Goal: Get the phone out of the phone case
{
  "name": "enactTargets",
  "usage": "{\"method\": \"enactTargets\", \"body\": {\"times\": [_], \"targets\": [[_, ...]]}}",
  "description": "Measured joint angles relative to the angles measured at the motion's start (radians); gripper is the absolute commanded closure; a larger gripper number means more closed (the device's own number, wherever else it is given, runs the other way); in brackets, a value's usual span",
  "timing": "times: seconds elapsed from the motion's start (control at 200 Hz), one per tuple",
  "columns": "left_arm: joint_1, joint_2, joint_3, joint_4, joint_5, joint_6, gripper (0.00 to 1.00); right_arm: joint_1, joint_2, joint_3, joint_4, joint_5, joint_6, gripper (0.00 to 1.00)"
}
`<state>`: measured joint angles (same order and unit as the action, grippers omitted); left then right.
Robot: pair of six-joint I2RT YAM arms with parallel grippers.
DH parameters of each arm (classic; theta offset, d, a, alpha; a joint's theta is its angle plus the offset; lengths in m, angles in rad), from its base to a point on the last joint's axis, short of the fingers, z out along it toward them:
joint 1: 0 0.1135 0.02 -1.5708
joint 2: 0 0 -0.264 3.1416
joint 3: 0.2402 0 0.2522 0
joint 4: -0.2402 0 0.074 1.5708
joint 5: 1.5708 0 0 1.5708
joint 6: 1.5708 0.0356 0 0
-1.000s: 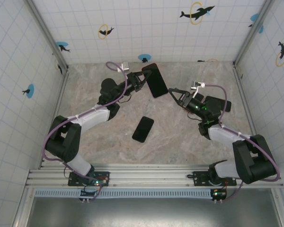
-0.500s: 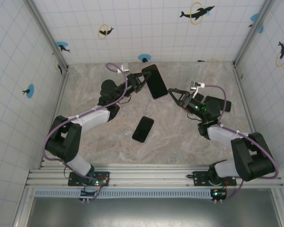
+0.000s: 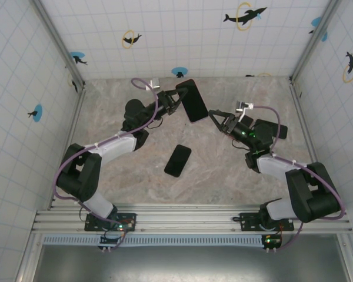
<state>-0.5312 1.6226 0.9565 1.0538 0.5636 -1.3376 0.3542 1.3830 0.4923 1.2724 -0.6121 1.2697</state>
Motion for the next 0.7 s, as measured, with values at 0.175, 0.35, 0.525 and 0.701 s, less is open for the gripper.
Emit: {"method": "enactTargets", "body": {"times": [0.175,0.35,0.525,0.701], "targets": [[0.0,0.001,0.0,0.008,-0.001,-0.006,1.0,0.014,0.009,0.0,0.01,-0.018,0.002,0.62],[-0.005,0.004,0.0,0.007,-0.015,-0.007,1.0,0.033,0.018,0.0,0.011,-0.015,0.012,0.61],[-0.019,0.025,0.0,0.011,-0.039,-0.032,1.0,0.06,0.045,0.019,0.005,0.007,0.039,0.64],[-0.026,0.046,0.0,0.029,-0.063,-0.059,1.0,0.073,0.06,0.036,-0.003,0.047,0.073,0.67]]}}
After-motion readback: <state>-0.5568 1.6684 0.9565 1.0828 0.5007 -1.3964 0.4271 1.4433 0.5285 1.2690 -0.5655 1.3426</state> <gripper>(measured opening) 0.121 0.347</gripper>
